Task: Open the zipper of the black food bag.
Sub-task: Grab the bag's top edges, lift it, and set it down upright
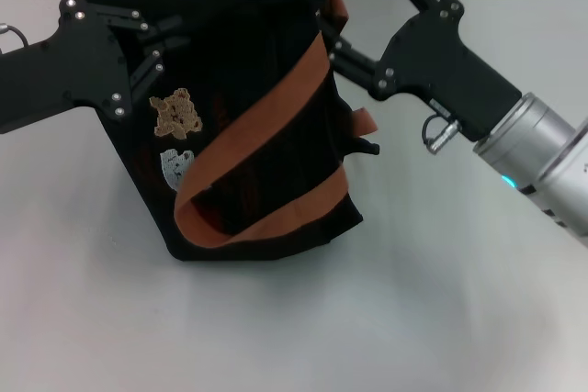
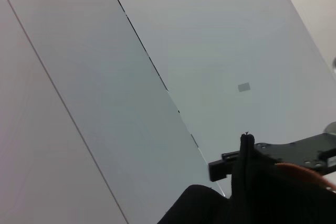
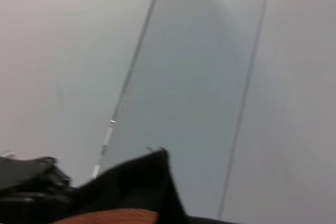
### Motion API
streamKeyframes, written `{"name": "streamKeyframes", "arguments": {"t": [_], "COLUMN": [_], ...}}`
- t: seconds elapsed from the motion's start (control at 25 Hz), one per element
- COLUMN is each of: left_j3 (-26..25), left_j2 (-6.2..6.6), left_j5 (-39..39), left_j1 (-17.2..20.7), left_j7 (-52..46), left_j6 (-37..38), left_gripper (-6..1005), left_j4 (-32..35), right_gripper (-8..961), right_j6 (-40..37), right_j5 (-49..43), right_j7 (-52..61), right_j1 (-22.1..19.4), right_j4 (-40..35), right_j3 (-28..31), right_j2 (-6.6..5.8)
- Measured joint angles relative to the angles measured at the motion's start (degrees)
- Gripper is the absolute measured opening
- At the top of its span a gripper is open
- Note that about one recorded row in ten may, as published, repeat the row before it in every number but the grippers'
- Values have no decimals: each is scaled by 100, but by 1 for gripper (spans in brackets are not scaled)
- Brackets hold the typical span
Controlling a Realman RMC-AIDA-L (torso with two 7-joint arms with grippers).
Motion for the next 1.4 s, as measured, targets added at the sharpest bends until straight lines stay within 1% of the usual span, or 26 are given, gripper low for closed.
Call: {"name": "streamKeyframes", "arguments": {"t": [0.12,0.24,0.52,0.6,0.68,0.84,0.96,1.0,1.36,1.4], "left_j3": [0,0,0,0,0,0,24,51,69,70], "left_j2": [0,0,0,0,0,-1,0,0,-6,-7], "left_j5": [1,2,5,5,5,7,5,5,5,4], "left_j1": [0,3,31,33,25,-6,-26,-29,-43,-41], "left_j7": [1,1,1,1,1,1,10,42,73,81], "left_j6": [-6,-24,-70,-73,-74,-72,-80,-84,-84,-84], "left_gripper": [68,68,68,68,68,68,68,68,69,69], "left_j4": [-1,-8,-18,-18,-18,-47,-77,-85,-144,-146], "right_gripper": [783,782,780,779,778,777,776,776,773,698], "right_j6": [116,111,-131,-177,-184,-71,148,285,426,433], "right_j5": [-9,-75,-713,-773,-774,-776,-860,-1007,-1566,-1596], "right_j7": [-1,-2,-6,-7,-6,122,435,699,1263,1292], "right_j1": [-8,-48,-368,-468,-478,-378,-206,-88,110,133], "right_j4": [29,36,-31,-67,-81,-91,-114,-186,-453,-462], "right_j3": [146,149,146,166,163,130,116,113,105,104], "right_j2": [0,-1,-4,-9,-10,-20,-27,-29,-29,-27]}}
